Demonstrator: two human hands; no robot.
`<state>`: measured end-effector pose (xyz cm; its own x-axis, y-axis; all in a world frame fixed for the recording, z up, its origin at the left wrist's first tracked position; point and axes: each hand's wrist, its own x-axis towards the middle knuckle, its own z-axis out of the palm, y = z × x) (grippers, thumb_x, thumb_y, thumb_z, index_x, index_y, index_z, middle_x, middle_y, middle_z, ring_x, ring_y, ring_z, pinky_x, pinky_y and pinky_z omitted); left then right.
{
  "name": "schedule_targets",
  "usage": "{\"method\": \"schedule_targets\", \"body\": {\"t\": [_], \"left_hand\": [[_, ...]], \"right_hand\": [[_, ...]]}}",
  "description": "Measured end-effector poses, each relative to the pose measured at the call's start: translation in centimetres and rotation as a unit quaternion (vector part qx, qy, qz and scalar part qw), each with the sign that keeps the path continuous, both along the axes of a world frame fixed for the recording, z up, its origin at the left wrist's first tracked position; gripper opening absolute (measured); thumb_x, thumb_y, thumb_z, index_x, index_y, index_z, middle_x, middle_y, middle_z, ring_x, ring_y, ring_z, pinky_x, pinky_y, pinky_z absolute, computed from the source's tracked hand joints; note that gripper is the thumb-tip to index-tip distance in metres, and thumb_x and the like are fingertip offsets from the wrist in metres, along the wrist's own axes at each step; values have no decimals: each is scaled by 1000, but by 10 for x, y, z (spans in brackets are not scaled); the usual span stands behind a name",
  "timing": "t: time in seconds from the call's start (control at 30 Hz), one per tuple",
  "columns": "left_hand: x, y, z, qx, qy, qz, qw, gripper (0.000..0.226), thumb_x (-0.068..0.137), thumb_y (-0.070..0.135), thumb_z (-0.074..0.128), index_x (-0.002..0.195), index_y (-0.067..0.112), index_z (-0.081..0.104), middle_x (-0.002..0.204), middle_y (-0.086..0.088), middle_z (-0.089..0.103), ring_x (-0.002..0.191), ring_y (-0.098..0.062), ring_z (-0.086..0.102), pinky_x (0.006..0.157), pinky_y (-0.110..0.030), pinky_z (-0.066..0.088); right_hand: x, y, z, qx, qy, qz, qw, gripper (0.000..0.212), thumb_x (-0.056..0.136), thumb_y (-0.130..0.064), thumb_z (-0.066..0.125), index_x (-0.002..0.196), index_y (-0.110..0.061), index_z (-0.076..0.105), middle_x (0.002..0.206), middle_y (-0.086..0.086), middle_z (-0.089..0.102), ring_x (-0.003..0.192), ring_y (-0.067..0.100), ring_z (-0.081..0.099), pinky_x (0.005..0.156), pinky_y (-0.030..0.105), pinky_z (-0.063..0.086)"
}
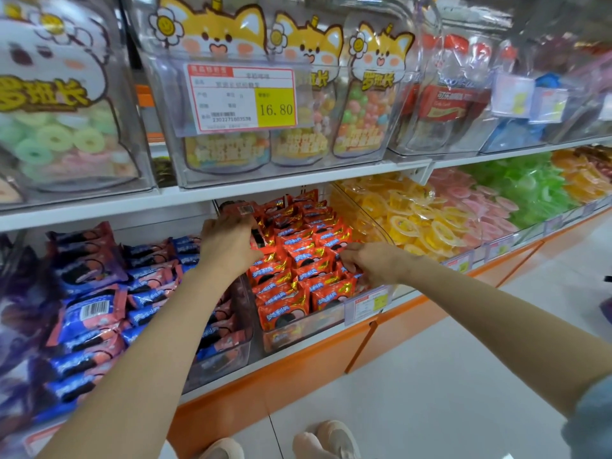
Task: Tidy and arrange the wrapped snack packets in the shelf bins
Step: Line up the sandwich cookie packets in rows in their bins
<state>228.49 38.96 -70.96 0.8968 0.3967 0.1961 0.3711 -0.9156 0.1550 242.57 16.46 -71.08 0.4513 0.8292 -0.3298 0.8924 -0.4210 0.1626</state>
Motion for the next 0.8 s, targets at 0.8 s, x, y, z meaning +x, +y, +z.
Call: {"method": "schedule_targets", "body": {"t": [0.8], "left_hand": [[1,-45,23,-607,-27,-146,781,25,81,14,70,101,14,56,96,-4,66,81,-8,63,77,-17,52]], "right_hand": [[-30,10,34,382,393,-171,818,48,79,-4,73,115,-30,56,114,2,62,90,14,65,86,31,54]]}}
